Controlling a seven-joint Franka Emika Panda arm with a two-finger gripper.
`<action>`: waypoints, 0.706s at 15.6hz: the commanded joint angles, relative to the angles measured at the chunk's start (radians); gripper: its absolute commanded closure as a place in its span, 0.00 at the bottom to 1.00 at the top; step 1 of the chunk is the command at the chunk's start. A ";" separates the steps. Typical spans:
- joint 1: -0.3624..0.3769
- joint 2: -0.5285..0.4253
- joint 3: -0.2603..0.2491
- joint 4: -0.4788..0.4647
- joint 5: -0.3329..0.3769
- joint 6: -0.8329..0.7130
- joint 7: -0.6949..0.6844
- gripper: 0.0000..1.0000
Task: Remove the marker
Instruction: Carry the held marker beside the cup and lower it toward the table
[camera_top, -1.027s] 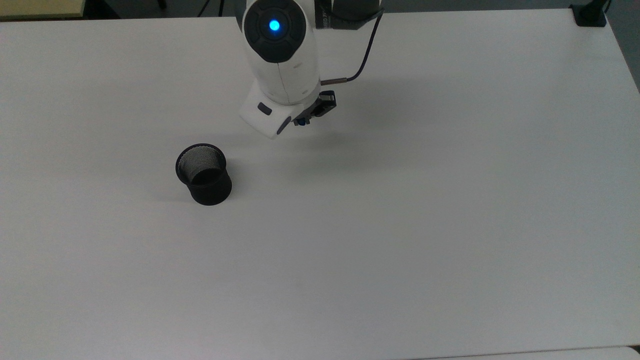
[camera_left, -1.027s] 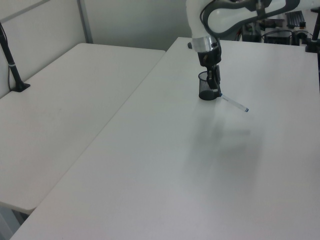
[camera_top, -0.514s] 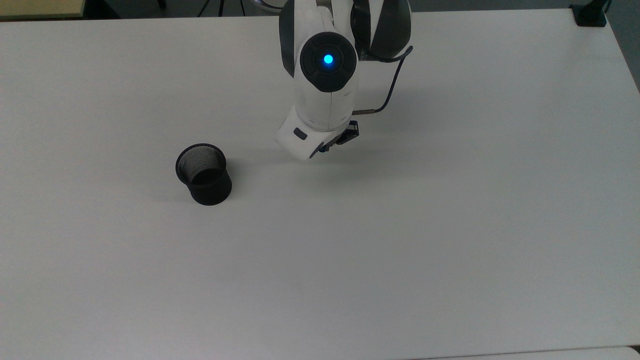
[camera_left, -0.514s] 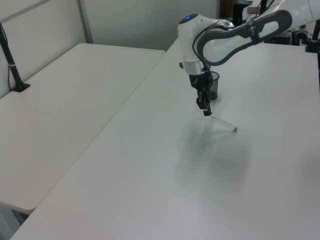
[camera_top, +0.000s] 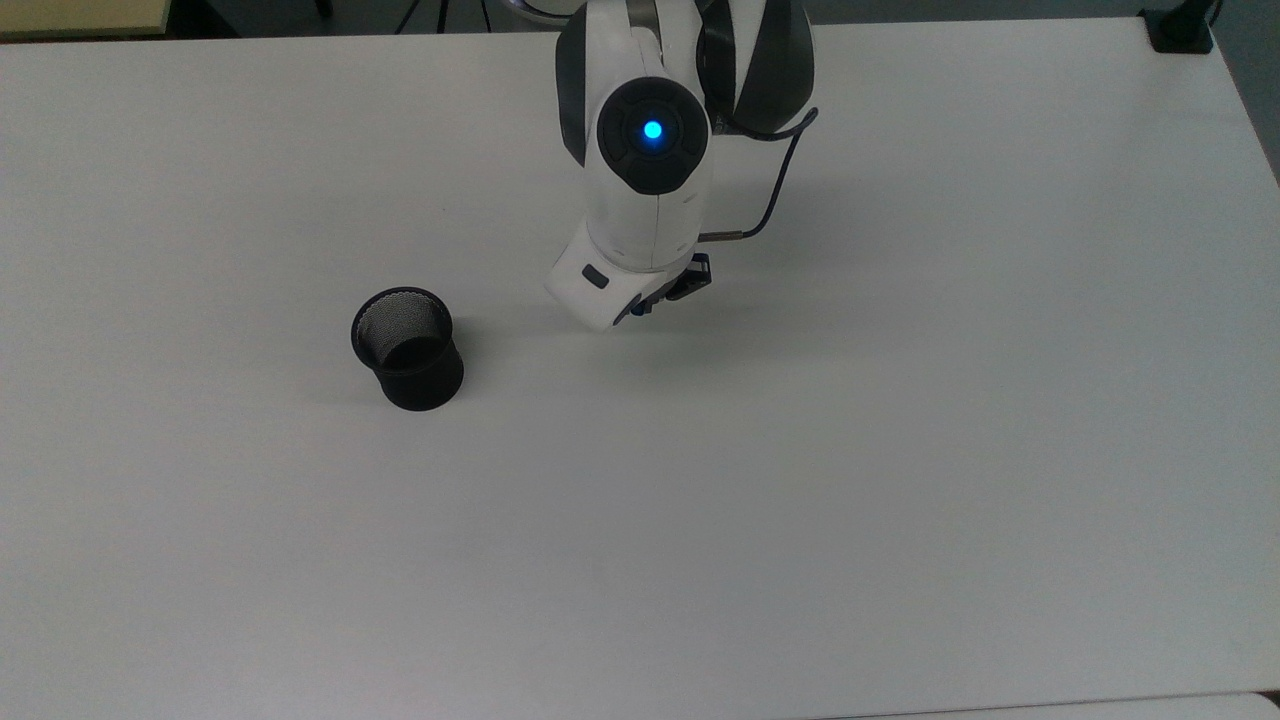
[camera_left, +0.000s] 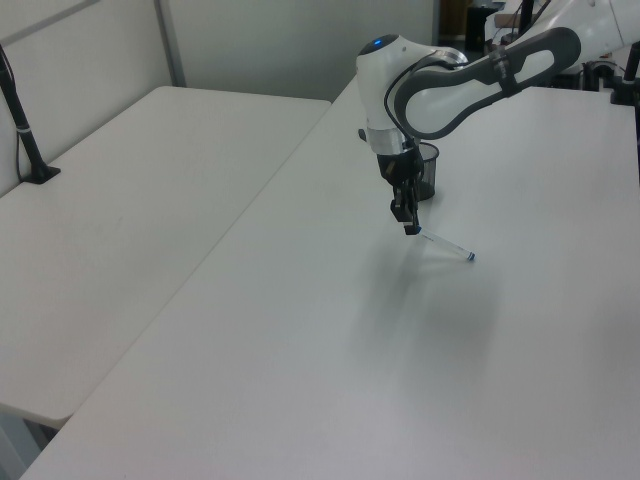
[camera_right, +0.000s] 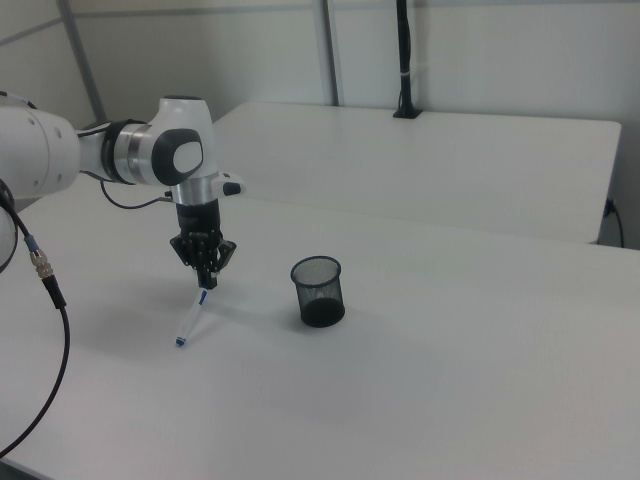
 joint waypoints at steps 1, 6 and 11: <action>0.009 0.006 -0.010 -0.023 -0.023 0.058 0.030 0.29; 0.003 0.002 -0.011 -0.019 -0.023 0.060 0.032 0.00; 0.001 -0.026 -0.019 -0.017 -0.023 0.055 0.049 0.00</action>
